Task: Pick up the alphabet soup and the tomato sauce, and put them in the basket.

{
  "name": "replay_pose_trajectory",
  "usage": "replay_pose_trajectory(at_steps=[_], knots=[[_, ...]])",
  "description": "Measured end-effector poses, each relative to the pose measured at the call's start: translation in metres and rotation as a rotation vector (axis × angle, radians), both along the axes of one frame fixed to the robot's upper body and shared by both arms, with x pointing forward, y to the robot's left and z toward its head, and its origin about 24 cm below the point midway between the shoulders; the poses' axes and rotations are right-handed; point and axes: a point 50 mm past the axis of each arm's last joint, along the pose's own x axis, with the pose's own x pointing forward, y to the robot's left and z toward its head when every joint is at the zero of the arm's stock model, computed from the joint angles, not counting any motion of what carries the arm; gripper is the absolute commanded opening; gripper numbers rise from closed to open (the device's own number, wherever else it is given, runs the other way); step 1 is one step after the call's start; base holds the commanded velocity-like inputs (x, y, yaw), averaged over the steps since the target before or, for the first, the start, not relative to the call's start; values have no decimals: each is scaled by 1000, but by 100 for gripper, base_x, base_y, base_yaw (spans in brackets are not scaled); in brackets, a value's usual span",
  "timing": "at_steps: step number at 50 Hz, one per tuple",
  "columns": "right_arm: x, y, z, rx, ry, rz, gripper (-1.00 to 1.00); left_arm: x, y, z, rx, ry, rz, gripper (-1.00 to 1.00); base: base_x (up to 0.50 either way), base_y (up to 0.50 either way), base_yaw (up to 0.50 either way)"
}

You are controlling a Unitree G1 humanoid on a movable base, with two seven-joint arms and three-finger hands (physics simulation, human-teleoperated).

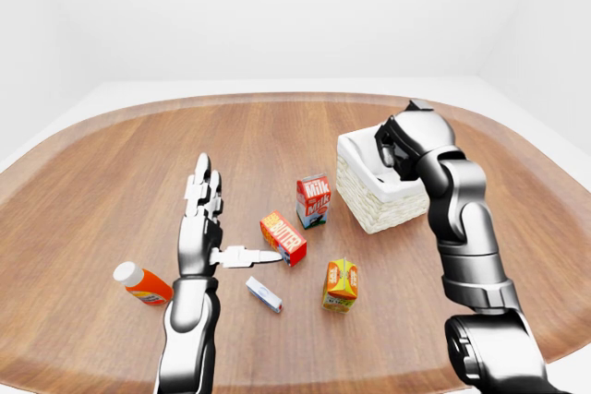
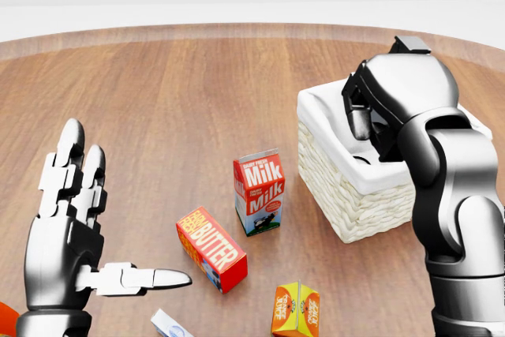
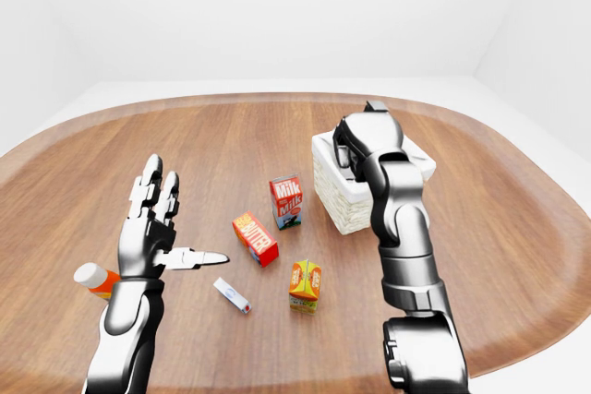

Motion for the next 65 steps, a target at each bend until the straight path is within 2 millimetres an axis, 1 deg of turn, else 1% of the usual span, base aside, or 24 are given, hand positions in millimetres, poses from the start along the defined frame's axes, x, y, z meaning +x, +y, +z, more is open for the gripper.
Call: replay_pose_trajectory(at_steps=[13, 31, 52, 65], knots=[[22, 0, -3, -10, 40, -5, -100, -1, 0, 0, 0, -1, -1, 100, 0, 0, 0], [52, -7, -14, -8, 96, -35, -100, 0, 0, -1, -1, 3, -1, 100, 0, 0, 0], [73, -17, -17, 25, 135, -69, -100, 1, 0, -1, -3, 3, -1, 100, 0, 0, 0], [81, -19, -22, 50, 164, -81, -100, 1, 0, -1, -4, 5, -3, 100, 0, 0, 0]])
